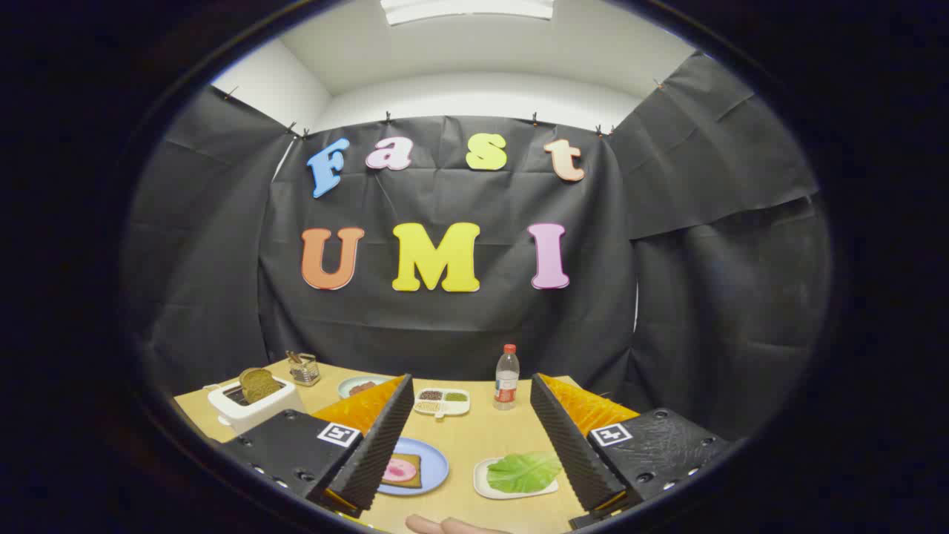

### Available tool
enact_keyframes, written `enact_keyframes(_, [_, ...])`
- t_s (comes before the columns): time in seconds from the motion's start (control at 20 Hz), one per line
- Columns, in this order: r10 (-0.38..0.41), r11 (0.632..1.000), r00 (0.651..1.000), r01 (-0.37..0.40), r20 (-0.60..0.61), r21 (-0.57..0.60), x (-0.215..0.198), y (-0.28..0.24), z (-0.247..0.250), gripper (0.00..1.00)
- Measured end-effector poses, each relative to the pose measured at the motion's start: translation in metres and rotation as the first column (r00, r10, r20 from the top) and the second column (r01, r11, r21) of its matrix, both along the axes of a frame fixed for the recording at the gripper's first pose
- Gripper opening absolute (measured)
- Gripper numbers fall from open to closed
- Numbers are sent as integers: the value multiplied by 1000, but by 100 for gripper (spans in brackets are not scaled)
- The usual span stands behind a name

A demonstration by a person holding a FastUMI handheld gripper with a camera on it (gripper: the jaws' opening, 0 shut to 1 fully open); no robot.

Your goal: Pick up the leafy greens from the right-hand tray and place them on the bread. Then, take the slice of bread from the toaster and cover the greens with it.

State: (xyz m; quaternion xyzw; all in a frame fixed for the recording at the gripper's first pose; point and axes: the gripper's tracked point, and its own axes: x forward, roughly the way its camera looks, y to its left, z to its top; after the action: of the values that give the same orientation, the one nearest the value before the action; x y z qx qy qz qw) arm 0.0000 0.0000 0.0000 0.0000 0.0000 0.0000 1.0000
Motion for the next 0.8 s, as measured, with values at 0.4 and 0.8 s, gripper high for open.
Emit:
enact_keyframes(0.4, [-35,999,999,35,-6,-4,1,-16,-2,97])
enact_keyframes(0.8, [-68,997,996,69,-61,16,24,-34,-27,97])
